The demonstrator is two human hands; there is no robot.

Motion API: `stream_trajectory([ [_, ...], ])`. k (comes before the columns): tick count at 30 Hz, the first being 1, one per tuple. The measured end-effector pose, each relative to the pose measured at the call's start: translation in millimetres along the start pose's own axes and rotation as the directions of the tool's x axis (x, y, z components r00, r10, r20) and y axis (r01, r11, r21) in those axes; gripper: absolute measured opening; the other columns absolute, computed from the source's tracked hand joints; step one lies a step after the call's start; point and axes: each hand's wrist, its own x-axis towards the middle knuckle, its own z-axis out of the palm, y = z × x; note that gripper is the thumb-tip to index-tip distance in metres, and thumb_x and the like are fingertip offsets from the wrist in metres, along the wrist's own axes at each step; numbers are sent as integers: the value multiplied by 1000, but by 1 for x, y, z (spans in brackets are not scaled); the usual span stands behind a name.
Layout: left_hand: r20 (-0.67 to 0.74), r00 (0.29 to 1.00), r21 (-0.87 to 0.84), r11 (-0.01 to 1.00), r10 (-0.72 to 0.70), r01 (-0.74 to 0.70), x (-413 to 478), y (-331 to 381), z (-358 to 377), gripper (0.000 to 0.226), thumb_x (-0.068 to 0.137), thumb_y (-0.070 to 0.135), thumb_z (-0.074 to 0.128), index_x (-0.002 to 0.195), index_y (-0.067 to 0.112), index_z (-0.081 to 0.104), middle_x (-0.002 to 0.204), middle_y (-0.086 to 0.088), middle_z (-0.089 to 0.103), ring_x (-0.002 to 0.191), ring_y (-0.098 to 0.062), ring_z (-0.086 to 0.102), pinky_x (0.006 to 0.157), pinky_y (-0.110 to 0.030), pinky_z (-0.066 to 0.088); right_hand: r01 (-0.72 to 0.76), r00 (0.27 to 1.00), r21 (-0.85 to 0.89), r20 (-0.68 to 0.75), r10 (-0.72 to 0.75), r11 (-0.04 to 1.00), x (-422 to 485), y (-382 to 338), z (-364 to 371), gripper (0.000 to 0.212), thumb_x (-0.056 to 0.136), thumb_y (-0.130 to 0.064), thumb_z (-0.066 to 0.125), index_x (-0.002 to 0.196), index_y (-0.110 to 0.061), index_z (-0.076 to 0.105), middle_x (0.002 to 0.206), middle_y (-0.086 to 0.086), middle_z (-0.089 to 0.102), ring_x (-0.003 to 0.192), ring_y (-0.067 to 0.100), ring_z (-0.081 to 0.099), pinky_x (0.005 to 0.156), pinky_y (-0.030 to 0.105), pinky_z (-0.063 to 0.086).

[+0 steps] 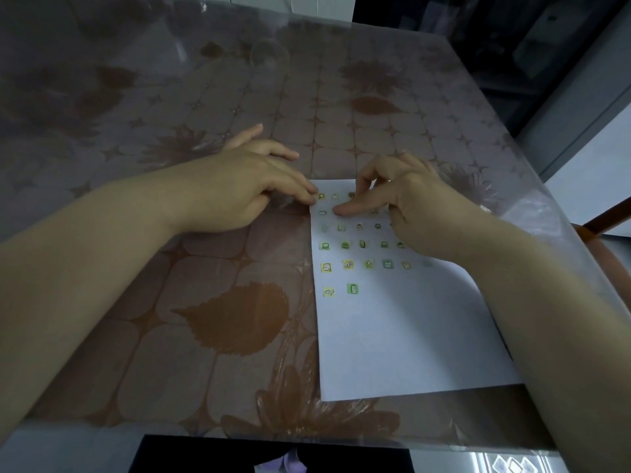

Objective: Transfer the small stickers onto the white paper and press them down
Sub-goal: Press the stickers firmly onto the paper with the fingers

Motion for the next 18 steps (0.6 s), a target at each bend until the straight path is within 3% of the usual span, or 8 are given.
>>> stream_trajectory([
  [4,1,1000,13,1000,10,-10,0,-1,0,55,73,11,34,115,34,58,119,29,49,124,4,26,113,-30,-5,-39,997,-22,60,40,999,1,-3,-5,66,82,13,37,114,-39,62,115,-2,51,111,18,37,97,13,6],
  [7,-7,1000,9,1000,1,0,0,-2,1,56,71,12,32,116,34,58,119,30,48,123,6,26,112,-25,-8,-38,997,-28,72,40,999,0,-4,-7,67,84,12,36,117,-41,59,116,-3,50,106,14,34,95,12,4],
  [12,-18,1000,-4,1000,13,-13,1,-2,2,56,72,13,31,115,36,58,120,30,48,124,6,25,110,-18,-11,13,1000,-17,-27,-14,1000,-3,-1,-1,64,80,7,29,113,-34,65,103,-3,53,97,8,31,106,24,7],
  [14,-11,999,43,999,32,-31,2,-8,4,52,76,22,27,116,32,59,127,21,51,128,-2,28,108,-14,-13,-8,998,6,-65,9,1000,-4,2,-1,63,79,10,30,110,-30,68,97,-7,50,98,7,36,111,28,4],
  [16,25,998,151,987,55,-58,4,-17,9,57,76,33,19,118,28,58,133,8,52,132,-12,31,109,-17,-13,-27,996,12,-81,28,1000,-4,5,-4,61,78,13,32,107,-26,70,95,-9,51,98,9,41,115,32,3],
  [18,50,998,202,978,39,-48,5,-25,14,60,76,37,15,120,28,56,135,8,50,134,-13,29,112,-23,-10,-42,998,0,-49,42,999,-5,5,-6,61,79,14,34,106,-26,70,96,-11,52,104,15,47,115,31,0],
])
